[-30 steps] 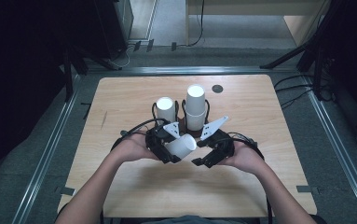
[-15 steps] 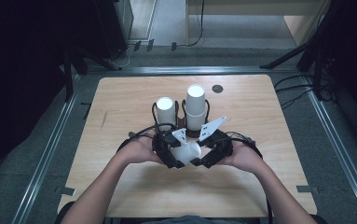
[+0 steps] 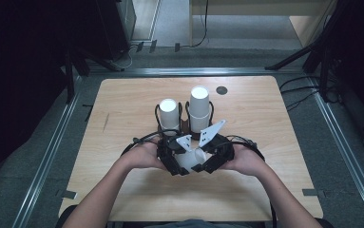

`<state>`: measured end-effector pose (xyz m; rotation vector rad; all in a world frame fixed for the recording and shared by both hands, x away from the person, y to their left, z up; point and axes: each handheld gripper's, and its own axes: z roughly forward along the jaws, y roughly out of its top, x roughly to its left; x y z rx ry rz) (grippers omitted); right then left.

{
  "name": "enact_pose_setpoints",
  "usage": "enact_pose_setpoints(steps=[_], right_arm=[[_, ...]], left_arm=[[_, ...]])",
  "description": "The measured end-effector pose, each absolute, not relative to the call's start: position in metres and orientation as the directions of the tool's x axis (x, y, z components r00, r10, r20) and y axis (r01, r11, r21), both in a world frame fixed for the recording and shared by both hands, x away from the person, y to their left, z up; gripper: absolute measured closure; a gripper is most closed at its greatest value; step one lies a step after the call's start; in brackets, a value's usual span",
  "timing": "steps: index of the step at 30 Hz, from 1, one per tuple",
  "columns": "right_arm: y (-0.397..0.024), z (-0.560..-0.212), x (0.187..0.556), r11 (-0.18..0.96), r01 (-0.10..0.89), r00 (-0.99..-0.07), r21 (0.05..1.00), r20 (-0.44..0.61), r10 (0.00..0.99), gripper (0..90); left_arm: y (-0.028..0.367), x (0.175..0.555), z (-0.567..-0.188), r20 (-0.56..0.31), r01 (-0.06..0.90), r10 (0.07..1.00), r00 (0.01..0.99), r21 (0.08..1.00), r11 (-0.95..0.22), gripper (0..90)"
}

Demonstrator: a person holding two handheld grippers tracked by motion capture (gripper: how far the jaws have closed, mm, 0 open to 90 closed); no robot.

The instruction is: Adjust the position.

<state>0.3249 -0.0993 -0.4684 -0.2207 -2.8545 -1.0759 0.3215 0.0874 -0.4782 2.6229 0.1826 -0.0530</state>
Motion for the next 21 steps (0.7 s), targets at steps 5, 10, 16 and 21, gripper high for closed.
enact_pose_setpoints(steps=[5,10,16,21], right_arm=[[-0.106,-0.466,0.327,0.732,0.172,-0.985,0.659,0.122,0.121,33.9],[-0.113,-0.465,0.329,0.724,0.191,-0.982,0.663,0.128,0.141,33.8],[-0.117,-0.463,0.329,0.713,0.204,-0.979,0.671,0.138,0.151,33.8],[-0.12,-0.46,0.329,0.7,0.217,-0.976,0.681,0.151,0.156,33.7]], left_arm=[[0.095,0.322,-0.479,-0.055,0.186,0.186,0.981,0.54,-0.821,6.3],[0.105,0.326,-0.477,-0.078,0.244,0.248,0.966,0.595,-0.766,2.9],[0.109,0.323,-0.478,-0.099,0.262,0.264,0.959,0.658,-0.706,3.0],[0.107,0.323,-0.485,-0.12,0.276,0.267,0.956,0.679,-0.68,3.0]])
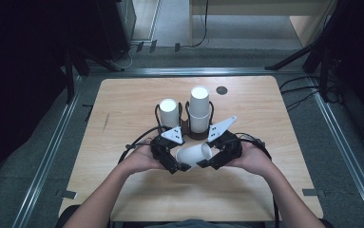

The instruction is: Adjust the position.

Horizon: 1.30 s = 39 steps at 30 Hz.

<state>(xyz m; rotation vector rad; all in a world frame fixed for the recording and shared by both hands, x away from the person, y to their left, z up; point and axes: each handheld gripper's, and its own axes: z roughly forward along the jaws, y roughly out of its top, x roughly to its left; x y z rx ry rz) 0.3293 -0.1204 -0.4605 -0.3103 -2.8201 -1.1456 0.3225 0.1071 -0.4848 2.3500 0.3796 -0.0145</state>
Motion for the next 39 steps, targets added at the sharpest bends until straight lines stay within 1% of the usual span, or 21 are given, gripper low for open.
enact_pose_setpoints(steps=[3,7,9,10,11,12,15,17,21,23,24,27,32,34,39], right_arm=[[-0.122,-0.459,0.329,0.693,0.22,-0.976,0.687,0.154,0.157,33.7],[-0.124,-0.457,0.33,0.675,0.227,-0.974,0.702,0.165,0.155,33.6],[-0.125,-0.455,0.33,0.663,0.232,-0.973,0.712,0.175,0.154,33.6],[-0.125,-0.455,0.331,0.657,0.231,-0.973,0.718,0.175,0.151,33.7],[-0.126,-0.454,0.33,0.652,0.234,-0.972,0.722,0.18,0.149,33.6],[-0.126,-0.453,0.331,0.642,0.234,-0.972,0.731,0.181,0.147,33.7],[-0.127,-0.451,0.331,0.629,0.243,-0.97,0.738,0.193,0.149,33.8],[-0.129,-0.451,0.331,0.623,0.244,-0.97,0.743,0.196,0.146,34.0],[-0.128,-0.452,0.331,0.619,0.243,-0.97,0.747,0.194,0.146,33.9],[-0.128,-0.452,0.331,0.62,0.244,-0.97,0.746,0.196,0.147,32.4],[-0.127,-0.453,0.332,0.615,0.255,-0.967,0.746,0.188,0.173,23.7],[-0.127,-0.454,0.332,0.62,0.262,-0.965,0.739,0.185,0.188,23.4],[-0.127,-0.462,0.331,0.671,0.25,-0.968,0.698,0.164,0.19,24.0],[-0.125,-0.465,0.331,0.688,0.236,-0.972,0.686,0.148,0.185,24.1],[-0.123,-0.469,0.33,0.706,0.225,-0.974,0.671,0.129,0.188,24.4]], left_arm=[[0.106,0.323,-0.488,-0.132,0.281,0.266,0.955,0.686,-0.671,3.1],[0.105,0.323,-0.491,-0.148,0.287,0.261,0.954,0.7,-0.653,6.0],[0.105,0.323,-0.491,-0.148,0.285,0.258,0.955,0.703,-0.652,6.1],[0.105,0.323,-0.492,-0.161,0.287,0.249,0.955,0.708,-0.646,7.0],[0.105,0.323,-0.492,-0.161,0.287,0.249,0.955,0.708,-0.646,9.0],[0.105,0.322,-0.492,-0.156,0.278,0.242,0.958,0.718,-0.638,13.0],[0.106,0.322,-0.489,-0.157,0.268,0.229,0.961,0.735,-0.623,19.4],[0.106,0.322,-0.488,-0.144,0.256,0.224,0.964,0.733,-0.63,21.6],[0.108,0.323,-0.486,-0.151,0.259,0.22,0.964,0.722,-0.642,24.5],[0.108,0.324,-0.485,-0.157,0.268,0.224,0.962,0.714,-0.647,24.7],[0.109,0.326,-0.482,-0.154,0.271,0.231,0.961,0.701,-0.659,24.8],[0.113,0.329,-0.479,-0.168,0.287,0.24,0.956,0.699,-0.655,24.9],[0.121,0.332,-0.471,-0.17,0.309,0.266,0.949,0.676,-0.669,24.8],[0.121,0.332,-0.467,-0.152,0.302,0.269,0.951,0.65,-0.697,24.8],[0.12,0.33,-0.453,-0.134,0.298,0.277,0.951,0.622,-0.724,24.7]])
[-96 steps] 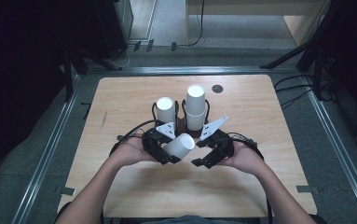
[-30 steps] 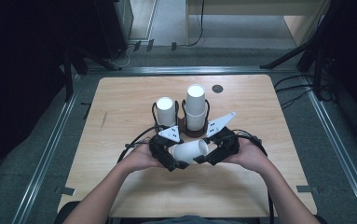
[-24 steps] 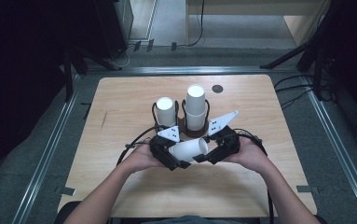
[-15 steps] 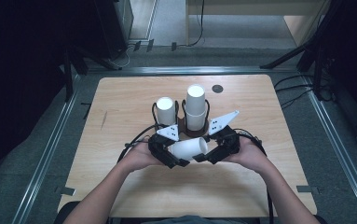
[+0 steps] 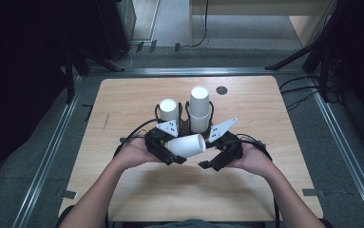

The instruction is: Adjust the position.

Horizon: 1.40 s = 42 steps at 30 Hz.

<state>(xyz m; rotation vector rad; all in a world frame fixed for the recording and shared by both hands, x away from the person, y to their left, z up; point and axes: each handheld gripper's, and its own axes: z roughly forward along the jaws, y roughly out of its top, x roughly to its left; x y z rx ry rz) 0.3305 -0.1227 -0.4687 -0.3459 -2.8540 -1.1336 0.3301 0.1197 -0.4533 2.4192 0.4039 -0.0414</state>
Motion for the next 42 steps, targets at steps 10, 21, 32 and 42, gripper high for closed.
enact_pose_setpoints(steps=[10,21,32,42], right_arm=[[-0.121,-0.476,0.331,0.737,0.21,-0.976,0.642,0.089,0.201,26.7],[-0.116,-0.476,0.33,0.737,0.182,-0.98,0.65,0.062,0.187,26.6],[-0.107,-0.475,0.328,0.734,0.151,-0.987,0.662,0.053,0.155,27.0],[-0.105,-0.478,0.326,0.757,0.132,-0.991,0.64,0.065,0.118,32.9]], left_arm=[[0.112,0.335,-0.455,-0.09,0.276,0.272,0.958,0.541,-0.795,24.4],[0.097,0.337,-0.467,-0.105,0.248,0.225,0.969,0.457,-0.854,24.5],[0.088,0.335,-0.478,-0.104,0.227,0.202,0.974,0.411,-0.883,24.4],[0.085,0.333,-0.483,-0.118,0.22,0.187,0.975,0.412,-0.884,24.1]])
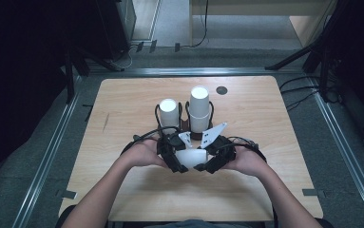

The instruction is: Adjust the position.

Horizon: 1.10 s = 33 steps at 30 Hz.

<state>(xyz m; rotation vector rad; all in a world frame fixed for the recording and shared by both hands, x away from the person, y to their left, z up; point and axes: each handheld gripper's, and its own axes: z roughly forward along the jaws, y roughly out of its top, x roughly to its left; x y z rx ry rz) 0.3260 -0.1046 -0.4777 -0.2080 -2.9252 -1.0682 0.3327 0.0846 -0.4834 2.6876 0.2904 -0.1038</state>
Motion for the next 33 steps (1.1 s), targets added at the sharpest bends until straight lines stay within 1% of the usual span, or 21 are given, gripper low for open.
enact_pose_setpoints(steps=[4,6,7,8,11,12,14,15,18,20,22,25,28,33], right_arm=[[-0.106,-0.476,0.326,0.756,0.125,-0.992,0.642,0.073,0.102,33.8],[-0.107,-0.474,0.326,0.751,0.119,-0.993,0.649,0.07,0.097,33.7],[-0.107,-0.473,0.326,0.748,0.117,-0.993,0.653,0.065,0.098,33.7],[-0.107,-0.472,0.326,0.747,0.117,-0.993,0.655,0.067,0.097,33.6],[-0.108,-0.471,0.326,0.741,0.117,-0.993,0.661,0.062,0.101,33.5],[-0.111,-0.47,0.326,0.734,0.118,-0.993,0.669,0.059,0.105,33.3],[-0.111,-0.47,0.327,0.732,0.116,-0.993,0.671,0.058,0.105,33.3],[-0.113,-0.469,0.328,0.726,0.125,-0.992,0.676,0.062,0.113,33.2],[-0.116,-0.468,0.328,0.724,0.127,-0.991,0.678,0.064,0.113,33.1],[-0.118,-0.467,0.328,0.717,0.124,-0.992,0.686,0.062,0.112,33.0],[-0.119,-0.466,0.328,0.714,0.131,-0.991,0.688,0.068,0.116,33.0],[-0.121,-0.465,0.329,0.705,0.131,-0.991,0.697,0.07,0.115,32.9],[-0.124,-0.464,0.329,0.695,0.133,-0.991,0.706,0.075,0.114,32.9],[-0.127,-0.462,0.33,0.687,0.144,-0.989,0.712,0.084,0.12,32.9]], left_arm=[[0.086,0.332,-0.483,-0.12,0.201,0.165,0.979,0.43,-0.88,22.8],[0.09,0.33,-0.483,-0.094,0.188,0.163,0.982,0.471,-0.862,21.3],[0.09,0.33,-0.483,-0.094,0.188,0.163,0.982,0.471,-0.862,17.4],[0.092,0.328,-0.482,-0.058,0.194,0.19,0.98,0.487,-0.852,10.8],[0.095,0.328,-0.481,-0.057,0.209,0.21,0.976,0.51,-0.834,3.7],[0.099,0.328,-0.479,-0.054,0.221,0.229,0.972,0.538,-0.813,2.8],[0.101,0.328,-0.478,-0.071,0.232,0.232,0.97,0.552,-0.801,2.8],[0.104,0.329,-0.477,-0.087,0.245,0.239,0.967,0.574,-0.781,2.8],[0.106,0.327,-0.476,-0.093,0.254,0.249,0.964,0.598,-0.76,2.9],[0.108,0.323,-0.472,-0.076,0.243,0.253,0.965,0.625,-0.741,2.9],[0.11,0.321,-0.472,-0.101,0.266,0.265,0.959,0.646,-0.715,3.2],[0.112,0.321,-0.473,-0.118,0.275,0.266,0.957,0.668,-0.691,3.2],[0.112,0.32,-0.474,-0.11,0.267,0.267,0.957,0.691,-0.672,5.5],[0.113,0.323,-0.479,-0.153,0.292,0.266,0.952,0.719,-0.631,6.1]])
